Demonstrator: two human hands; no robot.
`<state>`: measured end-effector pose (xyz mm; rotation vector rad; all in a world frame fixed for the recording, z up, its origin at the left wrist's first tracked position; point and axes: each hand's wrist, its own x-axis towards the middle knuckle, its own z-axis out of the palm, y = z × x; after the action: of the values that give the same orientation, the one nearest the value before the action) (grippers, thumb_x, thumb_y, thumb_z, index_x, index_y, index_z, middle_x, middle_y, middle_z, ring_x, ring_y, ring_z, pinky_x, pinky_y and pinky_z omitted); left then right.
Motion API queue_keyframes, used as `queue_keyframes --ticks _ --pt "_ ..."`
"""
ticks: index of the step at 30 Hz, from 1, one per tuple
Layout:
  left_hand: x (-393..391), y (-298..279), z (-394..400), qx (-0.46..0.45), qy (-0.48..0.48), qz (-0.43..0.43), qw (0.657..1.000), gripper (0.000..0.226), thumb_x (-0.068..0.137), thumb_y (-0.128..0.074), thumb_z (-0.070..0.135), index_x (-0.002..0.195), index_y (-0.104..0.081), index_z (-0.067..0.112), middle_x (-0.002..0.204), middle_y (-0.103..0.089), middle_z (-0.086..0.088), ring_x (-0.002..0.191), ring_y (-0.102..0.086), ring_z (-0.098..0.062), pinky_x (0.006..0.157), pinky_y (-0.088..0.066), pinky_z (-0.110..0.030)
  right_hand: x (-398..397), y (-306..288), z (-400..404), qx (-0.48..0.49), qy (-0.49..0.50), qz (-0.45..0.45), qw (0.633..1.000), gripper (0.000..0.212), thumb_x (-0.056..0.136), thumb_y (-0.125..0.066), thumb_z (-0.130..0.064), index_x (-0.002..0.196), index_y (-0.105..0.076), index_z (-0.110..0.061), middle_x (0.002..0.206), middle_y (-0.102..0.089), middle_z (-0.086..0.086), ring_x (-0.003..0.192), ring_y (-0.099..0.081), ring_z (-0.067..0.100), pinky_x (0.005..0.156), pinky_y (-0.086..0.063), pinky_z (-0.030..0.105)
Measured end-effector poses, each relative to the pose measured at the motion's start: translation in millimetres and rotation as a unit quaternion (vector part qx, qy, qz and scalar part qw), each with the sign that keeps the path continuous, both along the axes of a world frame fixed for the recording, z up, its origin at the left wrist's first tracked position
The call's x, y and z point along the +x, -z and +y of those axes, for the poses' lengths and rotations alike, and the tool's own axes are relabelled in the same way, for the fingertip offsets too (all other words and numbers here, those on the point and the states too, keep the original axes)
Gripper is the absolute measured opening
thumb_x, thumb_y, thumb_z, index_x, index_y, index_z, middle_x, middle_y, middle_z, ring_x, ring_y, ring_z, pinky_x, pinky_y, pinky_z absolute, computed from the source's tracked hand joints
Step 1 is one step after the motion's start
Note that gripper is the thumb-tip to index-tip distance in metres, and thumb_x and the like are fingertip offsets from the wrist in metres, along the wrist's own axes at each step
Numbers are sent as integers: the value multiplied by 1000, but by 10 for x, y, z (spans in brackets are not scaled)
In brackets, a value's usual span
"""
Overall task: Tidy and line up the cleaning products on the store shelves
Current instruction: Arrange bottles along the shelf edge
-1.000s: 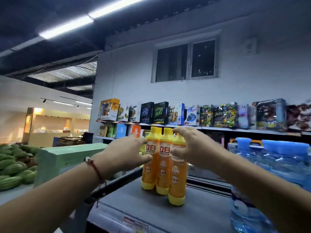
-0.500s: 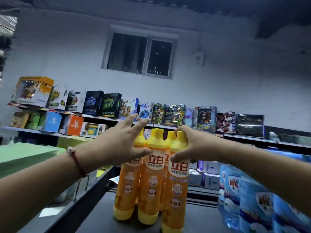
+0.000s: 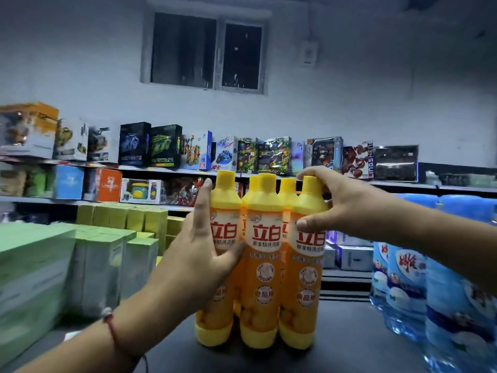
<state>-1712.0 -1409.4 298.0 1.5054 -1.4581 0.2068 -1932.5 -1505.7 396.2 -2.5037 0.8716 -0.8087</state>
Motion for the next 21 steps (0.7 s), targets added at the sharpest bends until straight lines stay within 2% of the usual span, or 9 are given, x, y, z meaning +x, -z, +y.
queue_keyframes --ticks 3,5,6,8,10,12,15,19,21 --pt "-8 68 -2 4 -31 -93 995 104 90 -53 57 136 40 57 150 -36 -3 110 -51 -6 94 -48 -27 68 60 -34 20 -14 -21 999 90 79 -82 -20 150 -29 -40 113 -52 -16 90 -64 9 59 -57 18" --pt "-5 77 3 9 -50 -125 991 100 93 -47 60 137 42 52 147 -38 -2 104 -46 -3 85 -42 -21 102 99 -14 1 -8 -19 1000 93 81 -80 -23 153 -24 -43 123 -48 -12 87 -64 9 58 -57 18" --pt "-1 77 1 7 -56 -130 990 98 93 -44 61 137 43 52 146 -39 -2 102 -45 -3 83 -41 -22 108 118 -6 -14 0 -14 1000 95 81 -80 -26 154 -21 -44 131 -46 -8 91 -63 9 62 -58 20" --pt "5 92 -2 1 -59 -129 990 94 94 -40 64 137 43 52 147 -36 -2 101 -42 -3 83 -40 -23 112 131 -8 -55 20 -11 998 99 80 -79 -36 156 -16 -43 150 -37 -3 114 -56 14 84 -56 28" --pt "-1 114 -17 -15 -51 -120 991 91 93 -38 65 136 42 55 150 -33 -2 104 -42 -4 84 -42 -25 134 65 50 -120 36 -36 991 99 79 -74 -50 158 -15 -38 161 -26 -3 137 -38 19 103 -39 34" --pt "-13 128 -24 -26 -43 -102 993 89 93 -38 64 135 40 58 150 -32 -1 106 -46 -6 84 -46 -27 213 -67 170 -208 38 -56 976 96 78 -66 -62 157 -20 -35 163 -24 -6 145 -27 16 103 -27 30" --pt "-12 134 -16 -21 -41 -85 995 89 93 -40 63 132 41 61 148 -30 2 104 -47 -5 76 -44 -20 389 -155 336 -267 21 -20 963 89 81 -63 -64 156 -22 -38 161 -31 -8 145 -29 14 106 -26 29" --pt "4 118 2 -19 -34 -92 995 90 92 -40 65 133 39 62 146 -30 4 102 -52 -10 79 -51 -29 480 199 229 -363 43 49 930 89 85 -41 -78 158 -13 -35 162 -29 -9 149 -22 11 116 6 27" --pt "17 118 0 -29 -34 -96 994 90 92 -42 64 136 36 62 145 -33 1 101 -54 -12 80 -54 -34 468 326 116 -382 64 50 921 92 81 -27 -82 158 -14 -33 160 -34 -5 148 -26 14 119 6 29"
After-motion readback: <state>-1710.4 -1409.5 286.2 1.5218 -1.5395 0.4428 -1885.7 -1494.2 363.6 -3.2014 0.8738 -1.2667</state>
